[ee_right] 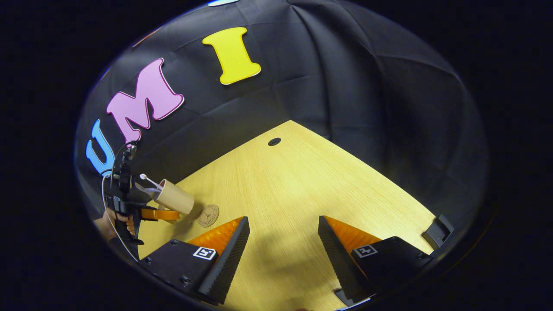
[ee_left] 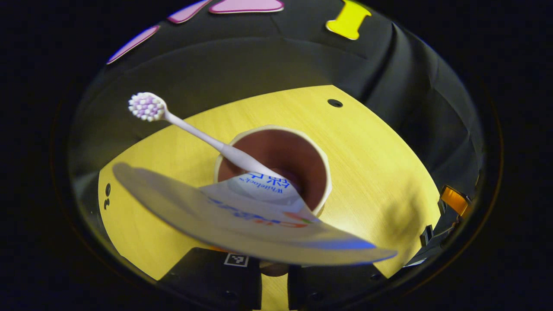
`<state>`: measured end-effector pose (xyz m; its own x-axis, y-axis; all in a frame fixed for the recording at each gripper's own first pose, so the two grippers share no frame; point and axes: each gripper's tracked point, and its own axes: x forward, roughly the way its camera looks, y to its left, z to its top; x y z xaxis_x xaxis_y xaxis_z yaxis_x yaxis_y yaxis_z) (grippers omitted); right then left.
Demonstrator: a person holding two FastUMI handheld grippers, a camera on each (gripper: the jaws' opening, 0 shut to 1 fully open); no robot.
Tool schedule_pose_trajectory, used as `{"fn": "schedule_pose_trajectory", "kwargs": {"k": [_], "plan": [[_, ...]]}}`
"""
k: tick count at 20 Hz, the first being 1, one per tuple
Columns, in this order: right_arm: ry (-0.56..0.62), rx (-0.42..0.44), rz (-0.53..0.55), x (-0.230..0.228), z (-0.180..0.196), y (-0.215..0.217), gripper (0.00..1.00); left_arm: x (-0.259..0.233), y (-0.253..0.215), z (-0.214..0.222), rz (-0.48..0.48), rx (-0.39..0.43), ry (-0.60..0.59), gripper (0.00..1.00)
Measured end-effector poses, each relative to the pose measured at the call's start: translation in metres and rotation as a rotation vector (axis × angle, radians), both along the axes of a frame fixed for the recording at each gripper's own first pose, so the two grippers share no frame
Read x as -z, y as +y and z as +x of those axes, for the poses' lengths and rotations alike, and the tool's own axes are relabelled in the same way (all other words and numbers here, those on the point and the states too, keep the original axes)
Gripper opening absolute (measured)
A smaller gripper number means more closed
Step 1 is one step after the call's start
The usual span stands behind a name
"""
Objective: Put the toothbrush and toothpaste on the desktop into the cup, then pick up the cup and place it on the coaster on the desktop.
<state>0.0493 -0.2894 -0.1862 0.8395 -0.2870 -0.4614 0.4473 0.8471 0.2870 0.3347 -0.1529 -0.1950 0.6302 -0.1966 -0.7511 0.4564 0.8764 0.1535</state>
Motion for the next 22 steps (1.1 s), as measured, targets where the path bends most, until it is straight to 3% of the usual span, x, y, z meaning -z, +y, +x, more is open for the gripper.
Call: {"fn": "schedule_pose_trajectory", "kwargs": {"k": [8, 17, 20, 22], "plan": [[0.004, -0.006, 0.009, 0.004, -0.006, 0.001, 0.98, 0.032, -0.013, 0.0, 0.11, 0.067, 0.07, 0.32], [0.008, -0.022, 0.018, 0.009, -0.003, 0.005, 0.98, 0.043, -0.018, 0.01, 0.135, 0.058, 0.096, 0.34], [0.005, -0.023, 0.02, 0.009, -0.001, 0.006, 0.98, 0.034, -0.015, 0.006, 0.132, 0.06, 0.072, 0.37], [0.005, -0.029, 0.021, 0.009, 0.0, 0.009, 0.98, 0.018, -0.013, 0.0, 0.114, 0.056, 0.053, 0.44]]}}
